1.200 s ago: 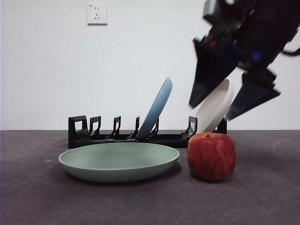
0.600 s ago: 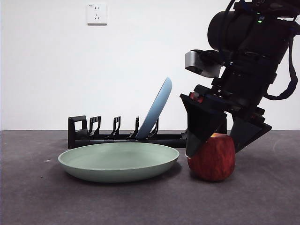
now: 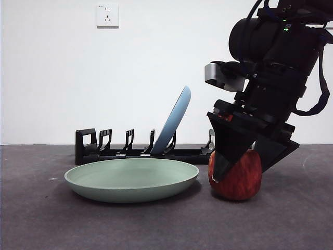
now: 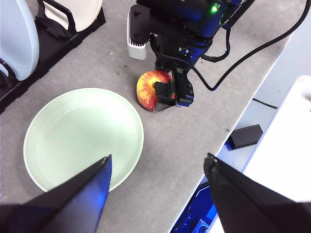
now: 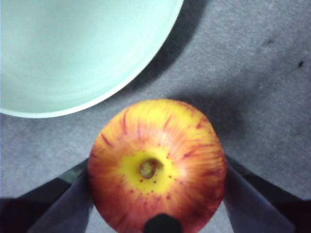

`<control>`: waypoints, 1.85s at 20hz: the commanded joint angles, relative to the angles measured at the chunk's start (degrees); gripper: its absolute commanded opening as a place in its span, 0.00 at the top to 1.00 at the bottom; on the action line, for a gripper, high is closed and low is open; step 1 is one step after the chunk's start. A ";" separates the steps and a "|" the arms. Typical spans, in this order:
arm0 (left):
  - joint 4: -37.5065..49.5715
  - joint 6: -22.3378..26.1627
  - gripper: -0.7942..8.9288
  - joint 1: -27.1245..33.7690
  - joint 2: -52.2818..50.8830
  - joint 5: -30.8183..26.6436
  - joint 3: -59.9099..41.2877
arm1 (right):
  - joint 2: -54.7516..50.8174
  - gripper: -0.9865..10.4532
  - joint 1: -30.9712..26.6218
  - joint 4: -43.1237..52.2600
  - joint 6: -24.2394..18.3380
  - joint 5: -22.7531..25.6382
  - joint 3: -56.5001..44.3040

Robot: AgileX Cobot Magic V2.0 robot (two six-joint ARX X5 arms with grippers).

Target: Take the green plate from the plate rack,put the plate on the table,take the apple from the table,put the apple in the plate

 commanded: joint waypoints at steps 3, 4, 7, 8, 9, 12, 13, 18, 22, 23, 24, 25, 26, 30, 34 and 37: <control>-1.22 -0.31 0.59 -0.04 -0.11 -0.17 0.09 | -2.51 0.92 0.11 0.31 3.06 0.15 0.15; -1.44 -0.17 0.59 -0.04 -0.11 -0.22 0.09 | -4.66 0.92 0.22 0.92 3.54 0.22 0.24; -1.38 -0.15 0.59 -0.04 -0.11 -0.22 0.09 | -8.68 0.92 1.84 3.39 3.85 1.84 1.86; -1.38 -0.15 0.59 -0.04 -0.11 -0.22 0.09 | -8.72 0.92 2.62 3.58 3.85 1.81 3.06; -1.40 -0.17 0.59 -0.07 -0.11 -0.17 0.09 | -8.41 0.92 3.52 4.04 3.85 1.81 4.13; -1.46 -0.15 0.59 -0.07 -0.11 -0.17 0.09 | -5.31 0.93 7.39 7.17 3.82 3.32 7.26; -1.46 -0.15 0.60 -0.07 -0.11 -0.17 0.09 | -3.82 0.93 8.33 7.63 3.43 4.39 8.50; -1.75 -0.15 0.60 -0.07 -0.11 -0.15 0.09 | 6.99 0.93 11.06 7.76 2.93 4.72 16.11; -1.99 -0.17 0.60 -0.07 -0.11 -0.17 0.09 | 14.29 0.93 11.52 7.76 2.32 4.72 19.54; -2.10 -0.17 0.59 -0.07 -0.11 -0.15 0.09 | 15.41 0.92 11.65 7.80 2.27 4.76 19.74; -2.21 -0.17 0.59 -0.07 -0.11 -0.17 0.09 | 16.11 0.92 11.80 7.74 1.88 5.22 19.74; -2.34 -0.17 0.59 -0.07 -0.11 -0.17 0.09 | 16.61 0.92 12.02 7.41 1.22 6.19 19.74; -2.47 -0.17 0.60 -0.07 -0.11 -0.17 0.09 | 16.87 0.92 12.15 6.71 0.63 6.29 19.74; -2.51 -0.17 0.60 -0.07 -0.11 -0.20 0.09 | 16.94 0.90 12.22 5.88 0.55 6.21 19.74; -2.86 -0.17 0.59 -0.07 -0.11 -0.20 0.09 | 16.94 0.46 12.22 5.77 0.92 6.23 19.74; -2.95 -0.17 0.60 -0.07 -0.11 -0.20 0.09 | 16.94 0.40 12.22 6.08 1.07 6.21 19.74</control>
